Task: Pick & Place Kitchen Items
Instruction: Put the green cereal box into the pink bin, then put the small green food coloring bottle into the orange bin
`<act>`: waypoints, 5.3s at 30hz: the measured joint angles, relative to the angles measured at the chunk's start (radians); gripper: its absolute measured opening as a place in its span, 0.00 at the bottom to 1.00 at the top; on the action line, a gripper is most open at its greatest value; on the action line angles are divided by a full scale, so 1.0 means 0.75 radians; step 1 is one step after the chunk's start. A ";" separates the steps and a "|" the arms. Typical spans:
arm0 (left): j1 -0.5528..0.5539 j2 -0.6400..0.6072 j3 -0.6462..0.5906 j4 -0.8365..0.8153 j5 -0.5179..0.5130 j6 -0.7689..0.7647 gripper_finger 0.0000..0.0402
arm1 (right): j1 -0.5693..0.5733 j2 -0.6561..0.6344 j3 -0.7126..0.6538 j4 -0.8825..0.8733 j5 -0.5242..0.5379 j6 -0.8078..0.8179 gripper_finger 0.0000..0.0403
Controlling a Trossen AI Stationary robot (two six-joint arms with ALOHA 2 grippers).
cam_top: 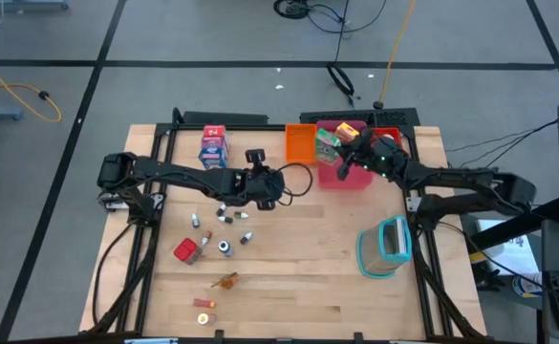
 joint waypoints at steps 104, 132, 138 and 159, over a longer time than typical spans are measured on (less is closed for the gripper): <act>-0.003 0.000 0.000 -0.156 0.273 -0.114 0.06 | -0.001 -0.216 -0.237 -0.055 0.378 -0.064 0.65; -0.003 -0.001 -0.007 -0.680 0.966 -0.236 0.07 | 0.259 -0.359 -0.237 -0.056 0.377 -0.090 0.64; -0.003 -0.002 -0.107 -0.649 0.954 -0.285 0.09 | 0.280 -0.359 -0.237 -0.053 0.378 -0.091 0.64; 0.014 -0.001 -0.356 -0.356 0.812 -0.309 0.46 | 0.281 -0.359 -0.237 -0.011 0.377 -0.090 0.64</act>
